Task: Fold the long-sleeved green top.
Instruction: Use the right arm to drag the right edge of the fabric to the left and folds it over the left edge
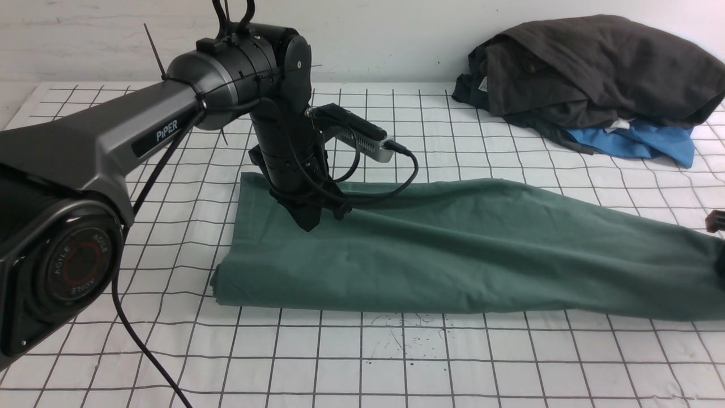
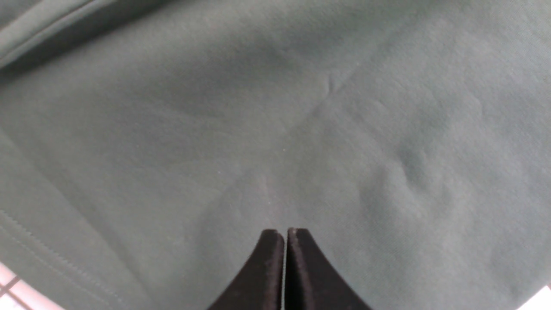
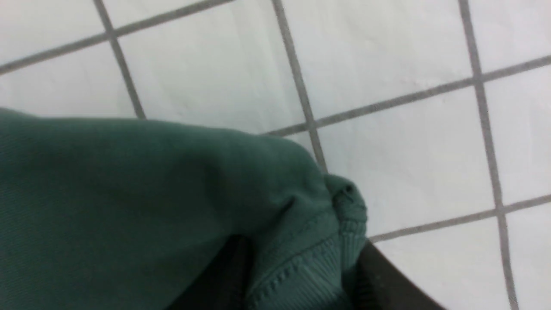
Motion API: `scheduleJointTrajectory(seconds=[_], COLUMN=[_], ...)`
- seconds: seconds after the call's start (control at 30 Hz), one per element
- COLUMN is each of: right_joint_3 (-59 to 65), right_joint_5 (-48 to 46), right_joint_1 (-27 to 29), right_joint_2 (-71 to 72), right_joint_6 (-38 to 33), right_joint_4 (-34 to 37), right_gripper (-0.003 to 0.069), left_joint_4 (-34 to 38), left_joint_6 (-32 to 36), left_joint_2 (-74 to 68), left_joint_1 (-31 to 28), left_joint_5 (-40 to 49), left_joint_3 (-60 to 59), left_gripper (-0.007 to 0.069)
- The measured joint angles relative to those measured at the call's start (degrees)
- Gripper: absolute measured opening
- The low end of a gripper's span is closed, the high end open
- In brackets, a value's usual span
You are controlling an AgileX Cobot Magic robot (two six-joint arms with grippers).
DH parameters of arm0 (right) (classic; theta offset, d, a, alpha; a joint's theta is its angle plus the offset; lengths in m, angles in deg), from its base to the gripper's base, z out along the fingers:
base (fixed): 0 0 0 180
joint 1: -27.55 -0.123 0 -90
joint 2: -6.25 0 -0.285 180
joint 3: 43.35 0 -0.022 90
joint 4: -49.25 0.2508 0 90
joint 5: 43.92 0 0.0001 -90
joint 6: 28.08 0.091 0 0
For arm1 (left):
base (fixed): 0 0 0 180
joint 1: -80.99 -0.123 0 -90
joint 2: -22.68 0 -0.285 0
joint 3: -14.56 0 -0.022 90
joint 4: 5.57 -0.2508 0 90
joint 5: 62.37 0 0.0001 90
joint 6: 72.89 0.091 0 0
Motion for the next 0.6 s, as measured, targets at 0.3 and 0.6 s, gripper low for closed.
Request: scheduleJointTrajectory(seconds=[0.3, 0.6], right_joint_3=[0.12, -6.79], right_joint_5=[-1.32, -6.75], right_joint_1=[-0.36, -5.99], right_joint_2=[10.04, 22.9], right_joint_6=[3.76, 5.16], right_joint_4=[-11.86, -13.63], right_gripper=[0.0045, 0.0045], left_joint_4=[-3.58, -6.51], left_joint_6=[0.41, 0.47], left_joint_2=[3.7, 14.11], left_joint_1=[-0.1, -4.06], left_joint_5=[0.0, 0.25], left_joint_3=[-0.05, -0.05], left_gripper=[-0.0008, -0.0008])
